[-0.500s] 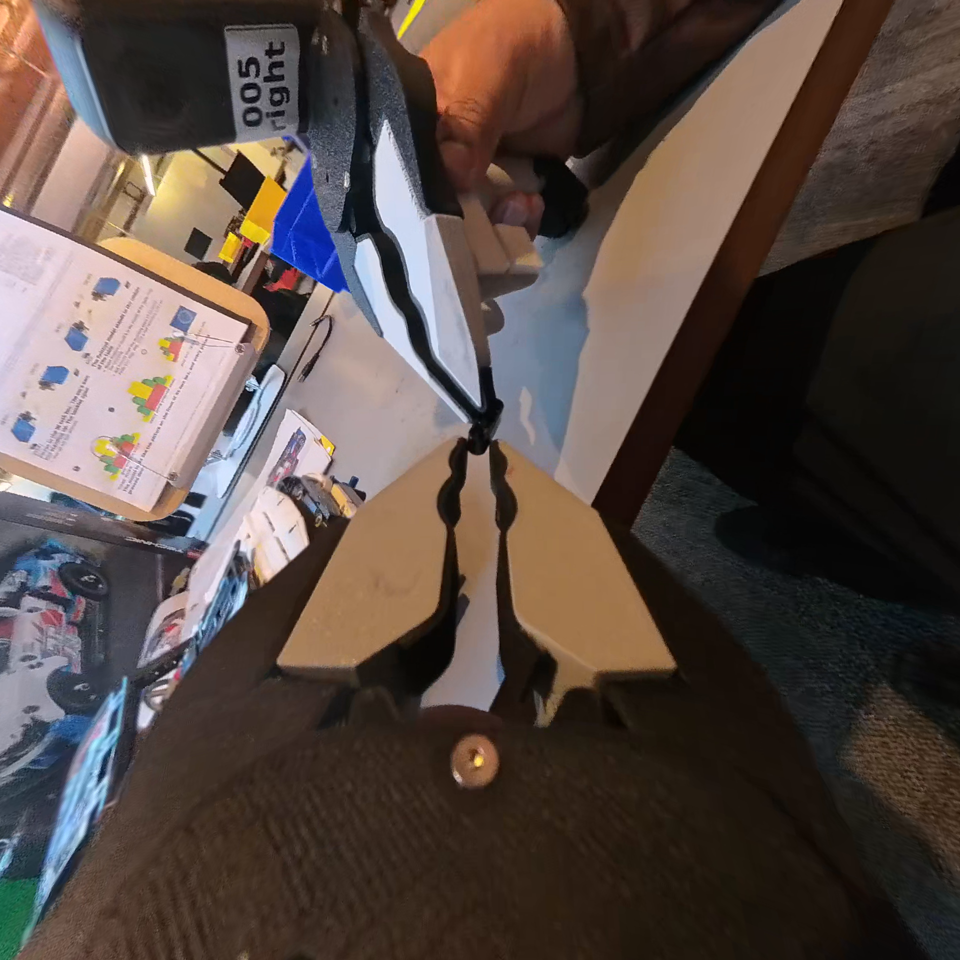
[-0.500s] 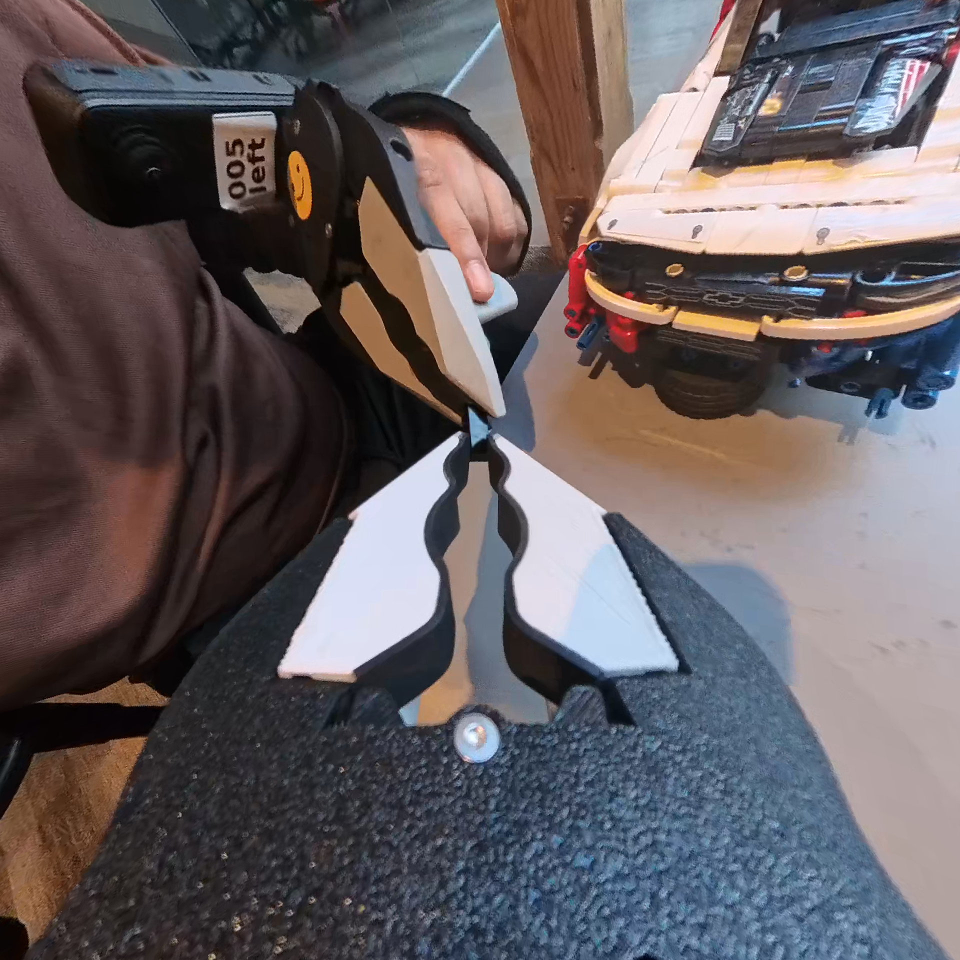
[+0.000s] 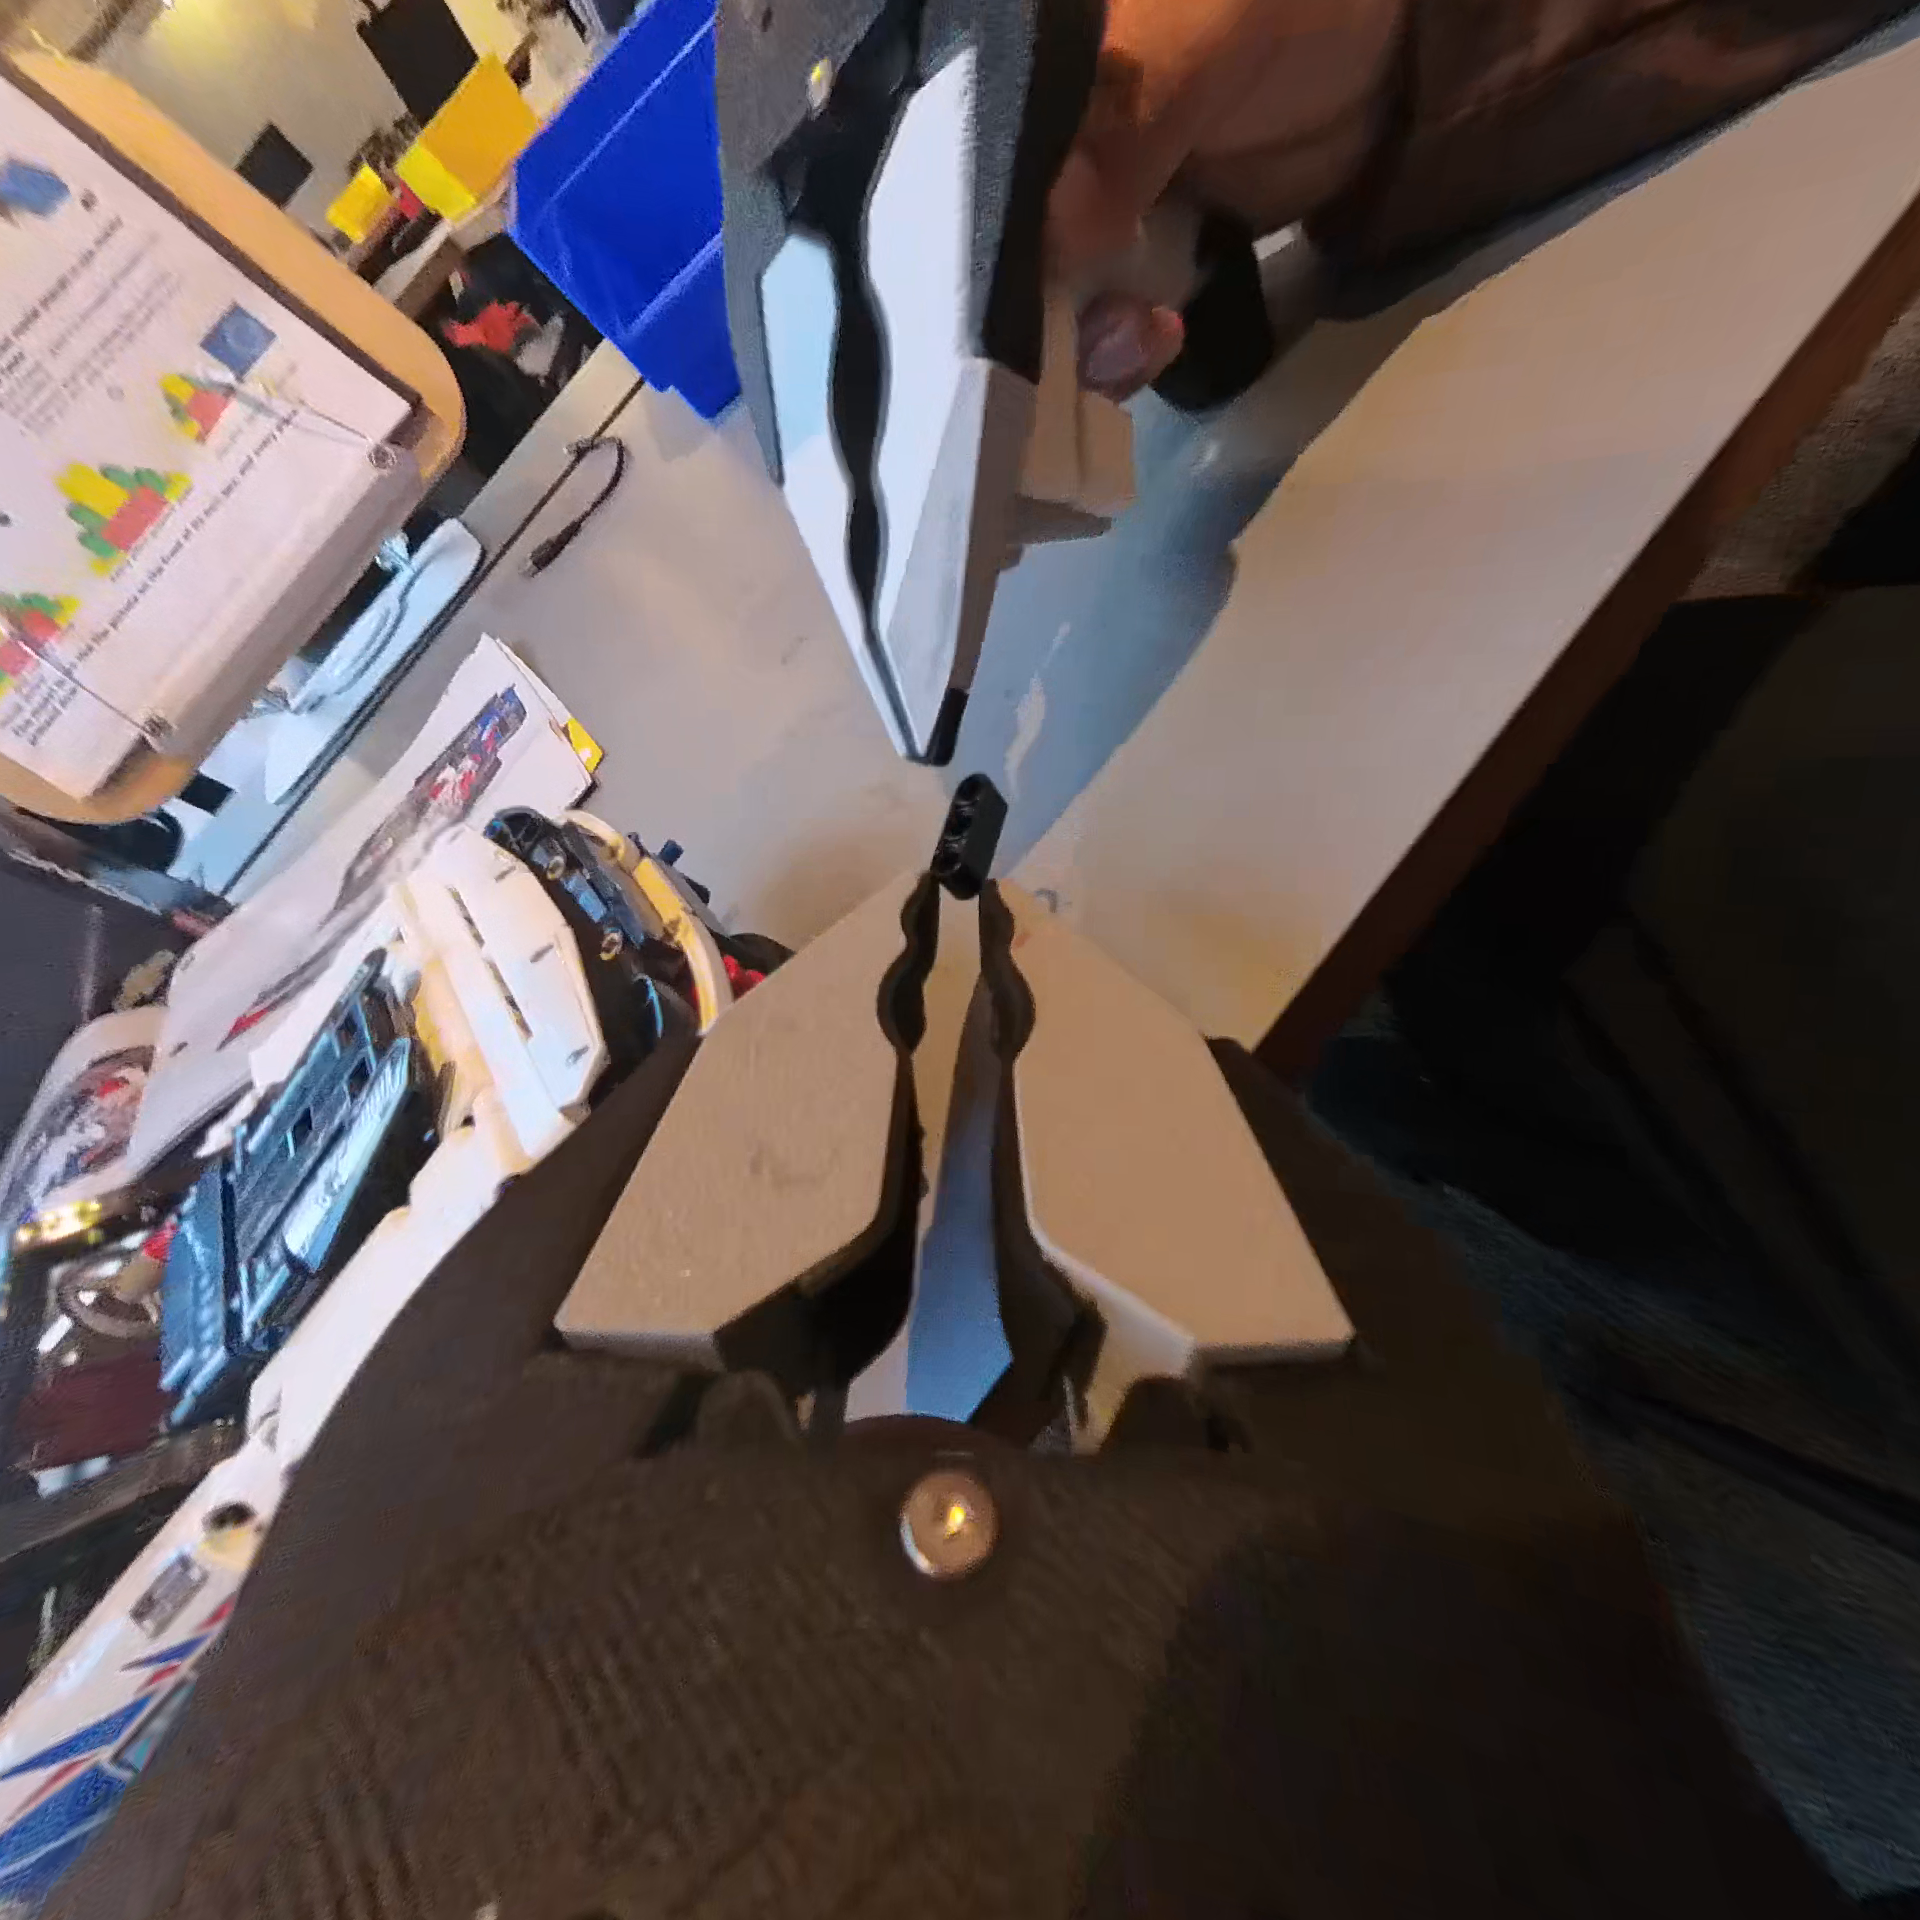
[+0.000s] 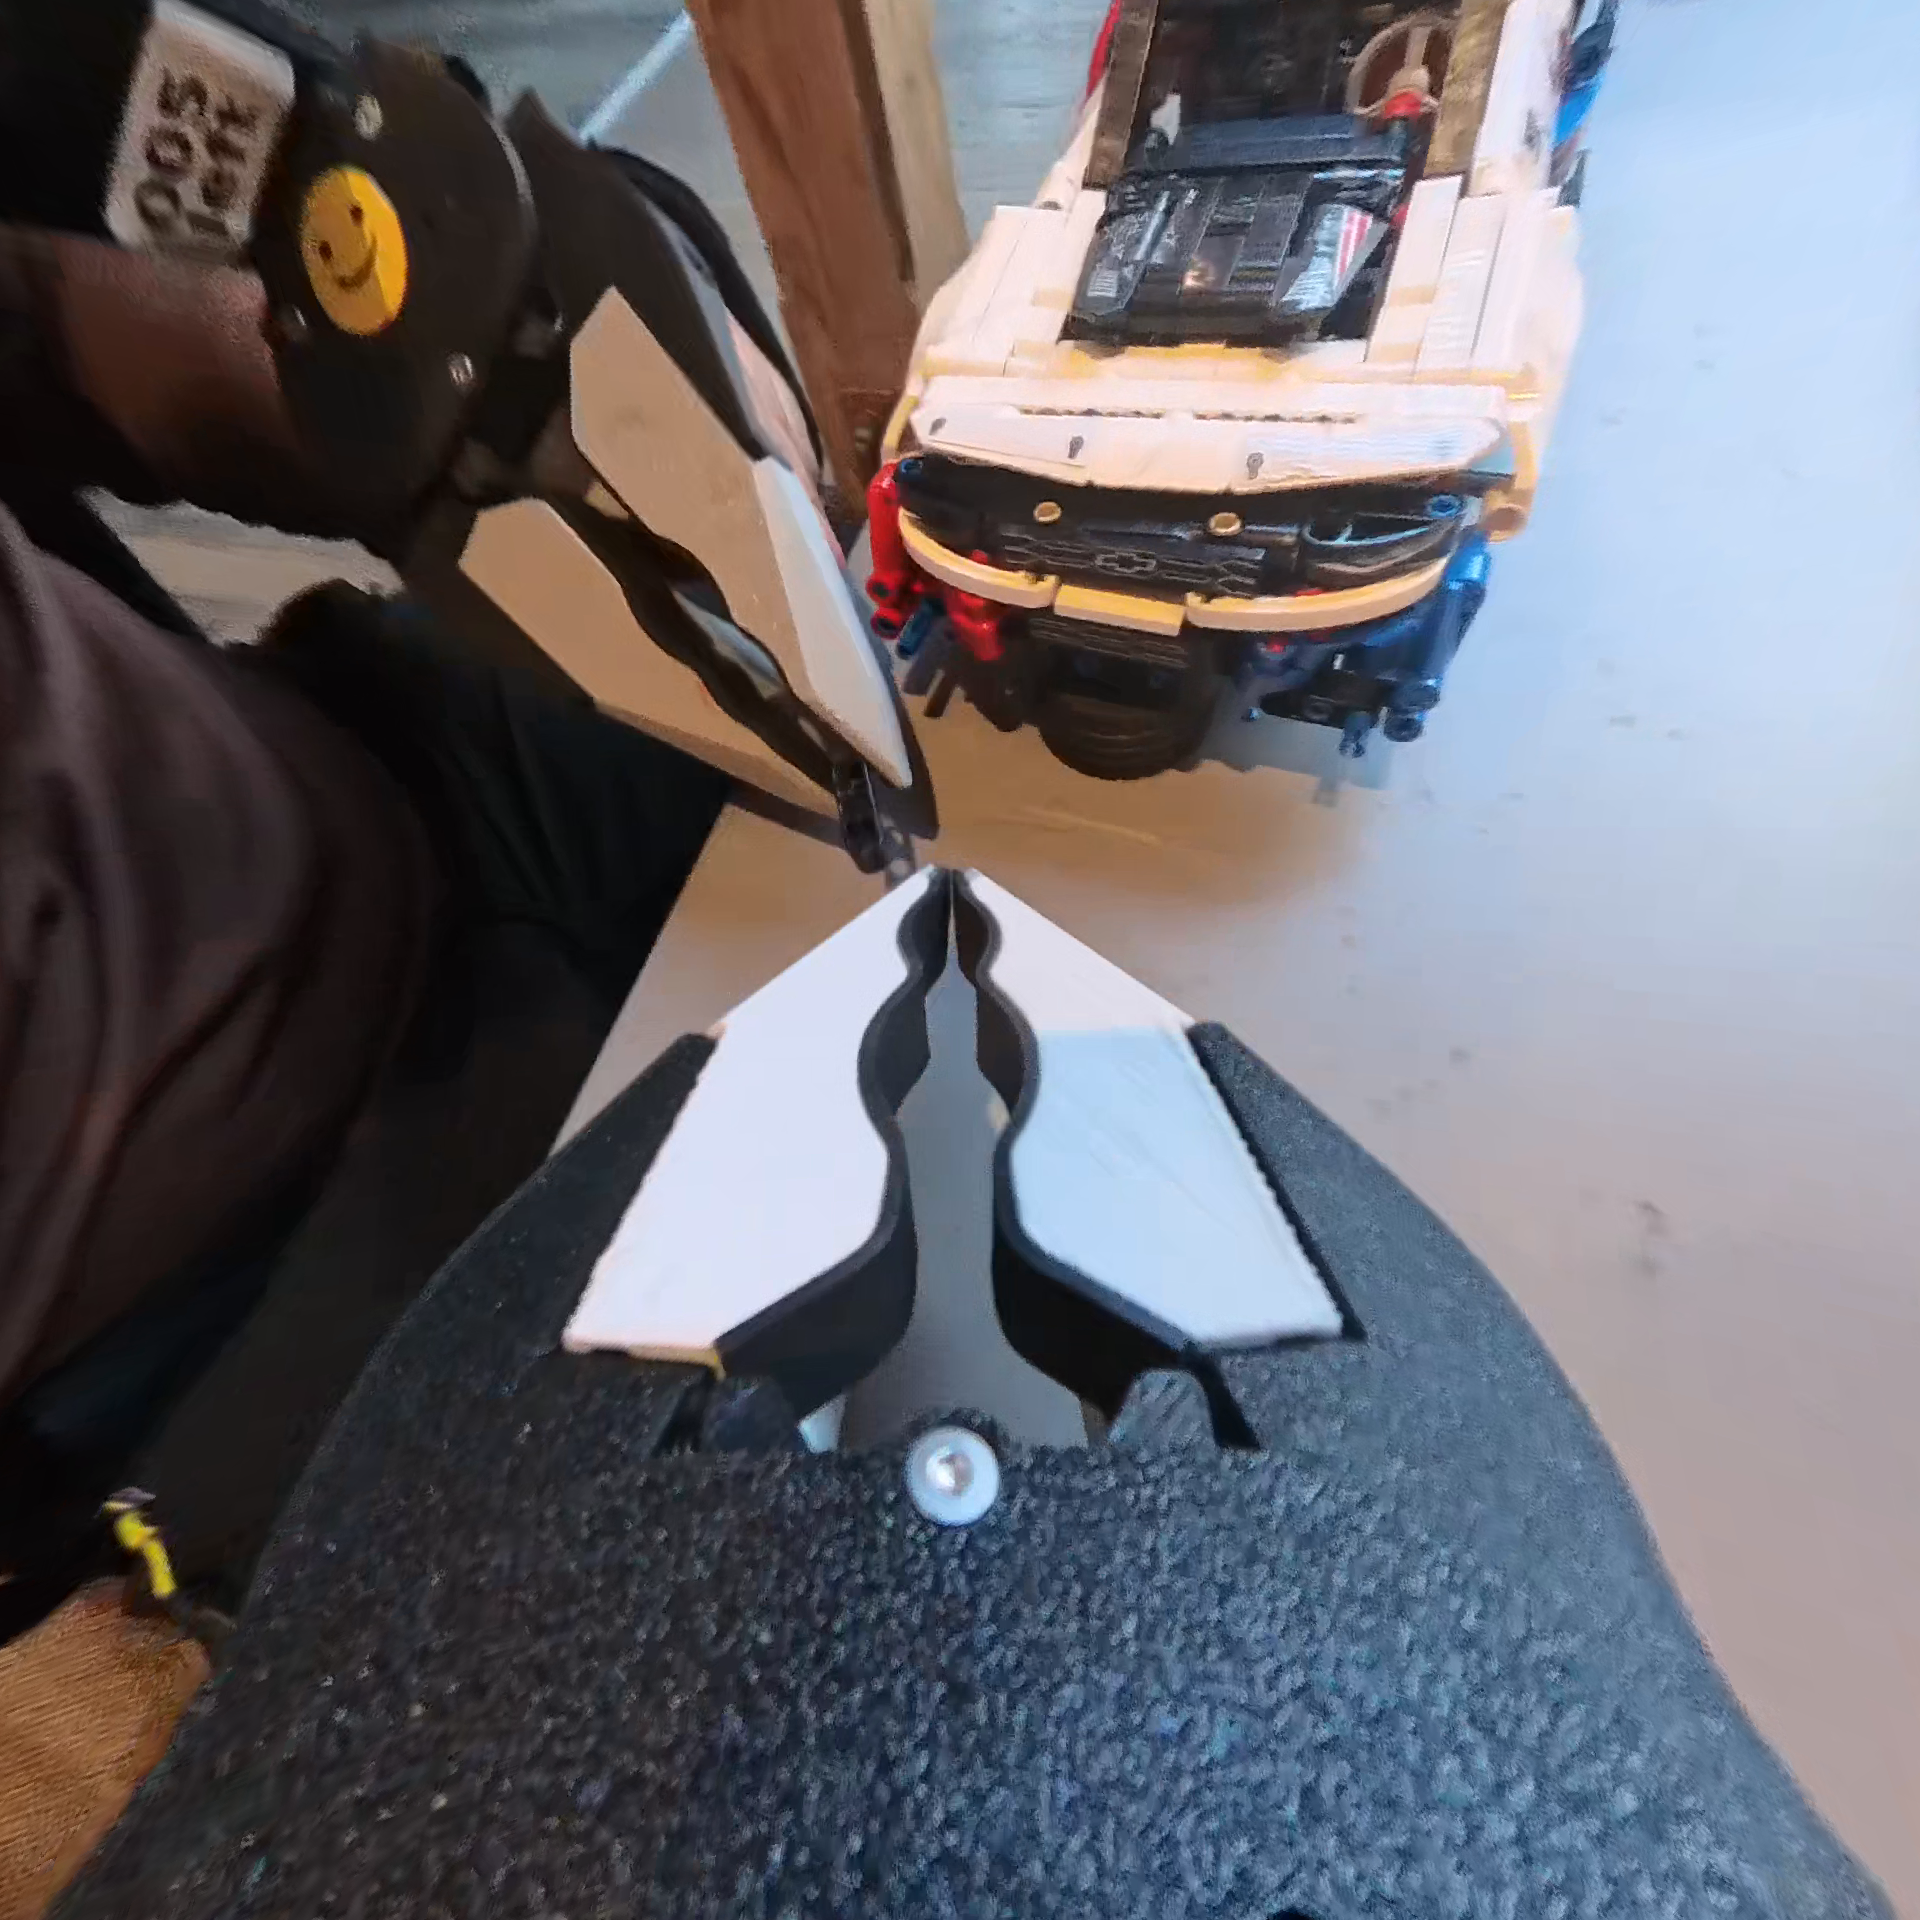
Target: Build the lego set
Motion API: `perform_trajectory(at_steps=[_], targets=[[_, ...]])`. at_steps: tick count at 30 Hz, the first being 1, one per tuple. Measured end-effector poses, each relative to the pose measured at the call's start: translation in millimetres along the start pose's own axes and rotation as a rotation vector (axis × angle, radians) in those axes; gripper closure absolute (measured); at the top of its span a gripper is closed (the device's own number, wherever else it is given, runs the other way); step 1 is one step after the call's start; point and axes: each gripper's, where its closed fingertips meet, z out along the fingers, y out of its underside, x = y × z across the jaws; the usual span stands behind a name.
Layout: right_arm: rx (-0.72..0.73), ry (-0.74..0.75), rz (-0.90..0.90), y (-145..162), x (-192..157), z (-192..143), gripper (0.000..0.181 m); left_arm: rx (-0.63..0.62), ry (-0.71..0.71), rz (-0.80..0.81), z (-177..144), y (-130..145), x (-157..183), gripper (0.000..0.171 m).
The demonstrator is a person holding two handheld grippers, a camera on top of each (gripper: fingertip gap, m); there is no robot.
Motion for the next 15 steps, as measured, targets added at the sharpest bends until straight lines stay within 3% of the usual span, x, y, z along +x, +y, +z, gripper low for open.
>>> perform_trajectory(at_steps=[3, 7, 15], targets=[[-0.013, 0.058, -0.160, -1.6, -9.5, -1.3, 0.165, -0.024, 0.014, -0.064, 0.3, 1.4, -1.8, 0.166], [-0.084, 0.259, -0.457, -7.6, -10.9, 7.4, 0.164, -0.105, 0.016, -0.071, -0.1, 5.2, -3.9, 0.166], [-0.173, 0.376, -0.619, -7.9, -8.9, 24.1, 0.172, -0.203, -0.175, 0.387, -3.3, 3.6, -12.7, 0.167]])
